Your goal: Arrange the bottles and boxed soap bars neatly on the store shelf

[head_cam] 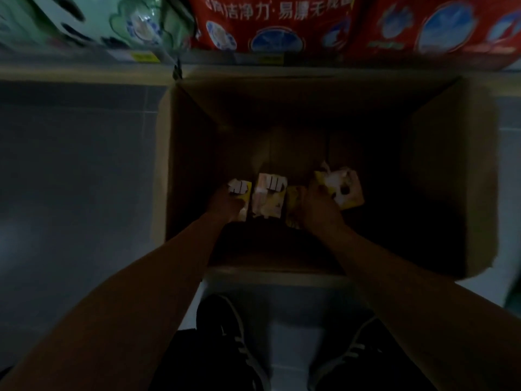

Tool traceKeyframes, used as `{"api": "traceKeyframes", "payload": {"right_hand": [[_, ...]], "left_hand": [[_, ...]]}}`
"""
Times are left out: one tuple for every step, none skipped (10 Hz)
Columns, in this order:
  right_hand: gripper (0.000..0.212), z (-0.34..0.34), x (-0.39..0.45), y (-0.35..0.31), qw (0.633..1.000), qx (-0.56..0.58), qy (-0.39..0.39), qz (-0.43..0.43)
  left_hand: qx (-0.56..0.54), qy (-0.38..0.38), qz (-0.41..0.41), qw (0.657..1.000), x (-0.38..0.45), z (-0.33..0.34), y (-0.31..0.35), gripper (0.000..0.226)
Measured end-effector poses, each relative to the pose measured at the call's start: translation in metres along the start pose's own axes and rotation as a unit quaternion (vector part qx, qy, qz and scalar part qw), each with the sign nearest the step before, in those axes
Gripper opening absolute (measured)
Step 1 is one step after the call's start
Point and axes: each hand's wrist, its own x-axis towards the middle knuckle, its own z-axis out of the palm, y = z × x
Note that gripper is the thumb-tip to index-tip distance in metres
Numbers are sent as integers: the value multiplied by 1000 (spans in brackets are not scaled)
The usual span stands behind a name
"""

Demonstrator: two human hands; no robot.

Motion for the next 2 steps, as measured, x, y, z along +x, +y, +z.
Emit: {"api": "traceKeyframes", "payload": {"right_hand": [[70, -14, -21, -5, 999, 39, -12, 25], [67, -45, -62, -14, 996, 66, -7, 60]], "left_hand": [[26, -3, -16, 1000, -22, -11, 5, 61], [132, -10, -13, 991, -68, -33, 20, 46]]}}
